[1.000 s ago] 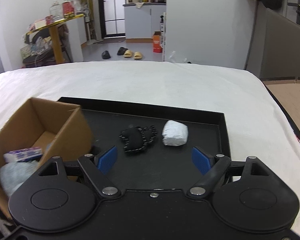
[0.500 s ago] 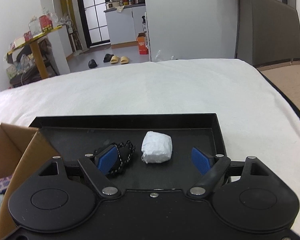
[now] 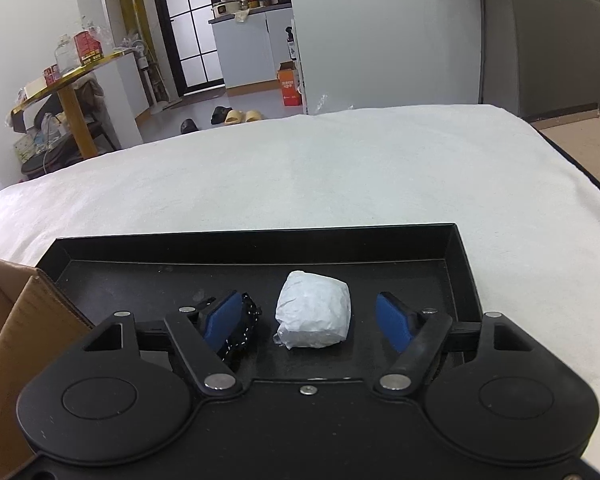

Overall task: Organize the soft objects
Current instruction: 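Move the right gripper down to the white crumpled paper ball, then close the right gripper on the paper ball and lift it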

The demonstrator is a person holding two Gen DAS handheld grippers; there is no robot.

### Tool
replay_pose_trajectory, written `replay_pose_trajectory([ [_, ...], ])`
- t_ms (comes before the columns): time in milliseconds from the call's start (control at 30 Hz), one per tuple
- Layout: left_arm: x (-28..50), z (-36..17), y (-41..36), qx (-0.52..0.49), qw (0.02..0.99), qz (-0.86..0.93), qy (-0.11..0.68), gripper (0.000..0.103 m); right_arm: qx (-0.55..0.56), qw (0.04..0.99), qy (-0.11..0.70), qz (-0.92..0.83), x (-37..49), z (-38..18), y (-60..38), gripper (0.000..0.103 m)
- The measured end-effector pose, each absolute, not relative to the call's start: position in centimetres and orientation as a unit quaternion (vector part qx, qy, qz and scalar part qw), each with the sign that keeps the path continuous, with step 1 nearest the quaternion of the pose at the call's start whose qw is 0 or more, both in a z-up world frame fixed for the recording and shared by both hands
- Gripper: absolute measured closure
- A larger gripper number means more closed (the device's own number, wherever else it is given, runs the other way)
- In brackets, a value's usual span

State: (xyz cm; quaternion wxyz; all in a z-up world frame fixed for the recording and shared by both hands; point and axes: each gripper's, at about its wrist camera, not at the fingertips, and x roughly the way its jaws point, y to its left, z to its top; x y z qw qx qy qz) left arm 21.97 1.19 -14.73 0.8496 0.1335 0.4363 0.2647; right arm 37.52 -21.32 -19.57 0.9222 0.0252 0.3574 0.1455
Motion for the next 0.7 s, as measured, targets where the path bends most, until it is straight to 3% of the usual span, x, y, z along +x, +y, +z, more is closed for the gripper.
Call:
replay_pose_trajectory([
  [33,21.8,-14.7,1.3,0.133,0.85,0.264,0.437,0.036,0.021,0.922,0.358,0.144,37.6,-19.7,-21.3,0.038],
  [67,21.8,-14.6,1.3,0.135,0.849,0.263,0.438,0.036,0.016,0.922,0.359,0.143,37.7,-19.8,-21.3,0.049],
  [100,21.7,-14.5,1.3,0.138,0.849,0.26,0.439,0.036,0.009,0.921,0.362,0.144,37.7,-19.9,-21.3,0.066],
  [700,18.7,-13.0,2.7,0.071,0.867,0.245,0.428,0.036,-0.021,0.919,0.377,0.113,32.6,-16.9,-23.4,0.068],
])
